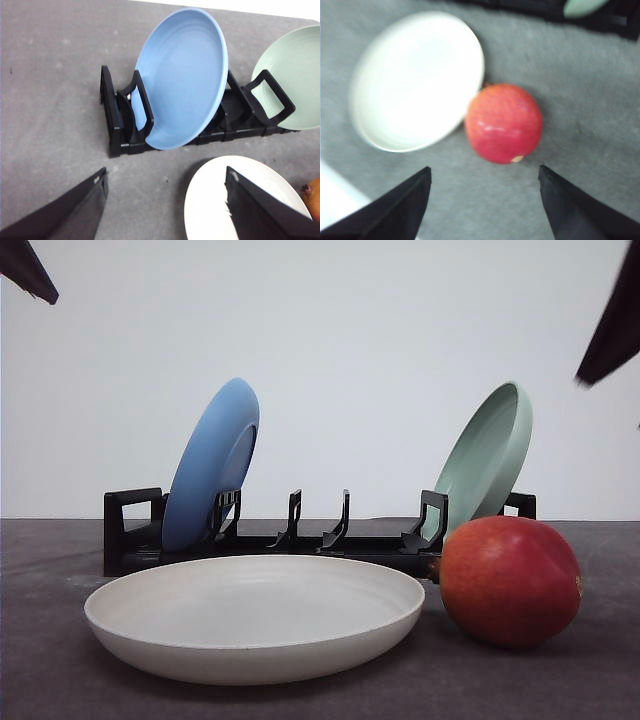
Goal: Place pomegranate in white plate
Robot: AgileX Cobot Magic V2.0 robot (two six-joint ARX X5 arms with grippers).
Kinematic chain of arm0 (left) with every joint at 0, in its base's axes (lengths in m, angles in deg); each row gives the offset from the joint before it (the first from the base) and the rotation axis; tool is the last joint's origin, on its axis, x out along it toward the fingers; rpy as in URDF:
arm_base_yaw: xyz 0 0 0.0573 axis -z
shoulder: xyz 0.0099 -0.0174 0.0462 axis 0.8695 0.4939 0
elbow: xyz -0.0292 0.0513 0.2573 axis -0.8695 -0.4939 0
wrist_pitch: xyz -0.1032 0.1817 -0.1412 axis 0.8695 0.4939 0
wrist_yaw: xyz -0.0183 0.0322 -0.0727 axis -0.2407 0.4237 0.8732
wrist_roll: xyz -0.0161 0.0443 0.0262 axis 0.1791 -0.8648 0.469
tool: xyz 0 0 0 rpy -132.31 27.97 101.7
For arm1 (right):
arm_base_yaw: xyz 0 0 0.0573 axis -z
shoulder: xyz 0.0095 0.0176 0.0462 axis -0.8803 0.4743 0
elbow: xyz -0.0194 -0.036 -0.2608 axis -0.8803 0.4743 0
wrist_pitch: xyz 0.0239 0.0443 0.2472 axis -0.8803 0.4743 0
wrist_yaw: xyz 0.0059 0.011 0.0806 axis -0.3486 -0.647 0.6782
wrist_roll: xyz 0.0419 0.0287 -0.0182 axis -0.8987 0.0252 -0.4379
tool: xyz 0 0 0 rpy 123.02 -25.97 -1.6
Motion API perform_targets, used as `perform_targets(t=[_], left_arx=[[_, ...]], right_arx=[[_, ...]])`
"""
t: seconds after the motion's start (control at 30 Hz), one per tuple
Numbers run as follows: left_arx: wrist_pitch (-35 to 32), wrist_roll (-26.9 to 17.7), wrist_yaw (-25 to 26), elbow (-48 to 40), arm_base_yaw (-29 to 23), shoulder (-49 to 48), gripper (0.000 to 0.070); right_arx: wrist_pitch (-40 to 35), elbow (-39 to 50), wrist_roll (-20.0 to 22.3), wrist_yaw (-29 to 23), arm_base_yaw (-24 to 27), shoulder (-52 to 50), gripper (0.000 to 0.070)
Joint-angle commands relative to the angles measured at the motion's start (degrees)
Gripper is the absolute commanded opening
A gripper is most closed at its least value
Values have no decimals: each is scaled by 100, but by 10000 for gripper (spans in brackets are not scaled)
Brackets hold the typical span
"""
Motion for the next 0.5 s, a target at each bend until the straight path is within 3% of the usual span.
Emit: perform_targets(t=[0.0,0.07,0.23,0.37,0.47], left_arx=[[-1,20,9,35,11,31,435],[95,4,-14,35,10,31,435],[347,-39,-59,35,11,31,435],[402,-42,-61,35,9,31,435],[367,-63,-139,35,10,31,435]], right_arx=[[6,-227,-58,-173,-172,404,431],[78,-447,-59,-322,-330,851,454],[79,-873,-45,-648,-624,1747,630],[-74,-1049,114,-868,-755,2254,637],[-262,-1060,173,-934,-784,2545,687]])
